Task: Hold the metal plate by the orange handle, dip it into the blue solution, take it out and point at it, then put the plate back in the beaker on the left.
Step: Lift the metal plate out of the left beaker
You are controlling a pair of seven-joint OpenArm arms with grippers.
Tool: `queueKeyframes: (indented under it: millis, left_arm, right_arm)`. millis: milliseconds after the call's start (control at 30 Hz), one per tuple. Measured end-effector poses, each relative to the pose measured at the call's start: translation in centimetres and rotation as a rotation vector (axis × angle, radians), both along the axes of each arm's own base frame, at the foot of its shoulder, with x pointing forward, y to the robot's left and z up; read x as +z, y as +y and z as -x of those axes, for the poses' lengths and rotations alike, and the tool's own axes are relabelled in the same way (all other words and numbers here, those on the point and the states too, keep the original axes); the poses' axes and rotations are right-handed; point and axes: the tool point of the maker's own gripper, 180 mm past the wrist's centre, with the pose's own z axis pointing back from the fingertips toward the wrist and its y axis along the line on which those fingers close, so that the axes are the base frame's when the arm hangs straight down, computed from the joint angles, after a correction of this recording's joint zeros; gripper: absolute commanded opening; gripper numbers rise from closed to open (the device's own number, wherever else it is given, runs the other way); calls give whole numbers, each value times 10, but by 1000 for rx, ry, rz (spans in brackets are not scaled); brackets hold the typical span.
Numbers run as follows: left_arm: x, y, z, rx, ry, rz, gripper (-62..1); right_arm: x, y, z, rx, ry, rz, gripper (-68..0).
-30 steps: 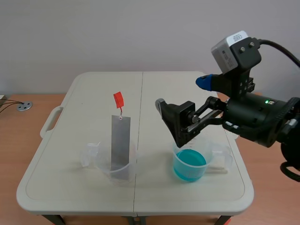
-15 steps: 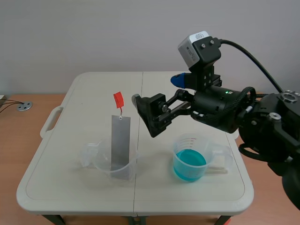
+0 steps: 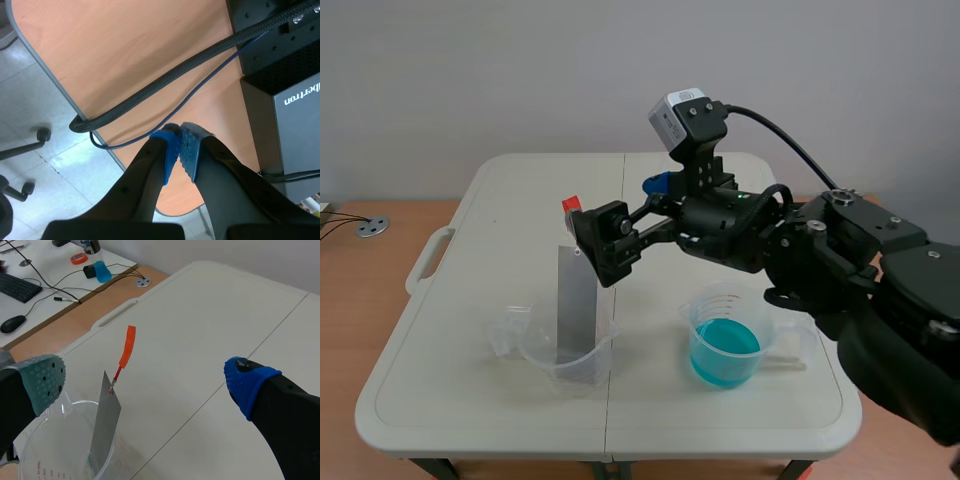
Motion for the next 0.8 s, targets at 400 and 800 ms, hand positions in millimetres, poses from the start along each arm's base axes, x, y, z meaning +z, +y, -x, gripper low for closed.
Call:
queueKeyframes:
  millis: [400, 800]
  left_arm:
    - [-2, -12, 3, 31, 2, 20, -594]
    - [-4, -17, 8, -8, 8, 11, -594]
  right_arm:
    - [-5, 37, 0, 80, 69, -64, -12]
    - [-25, 58, 6, 128, 159, -95, -12]
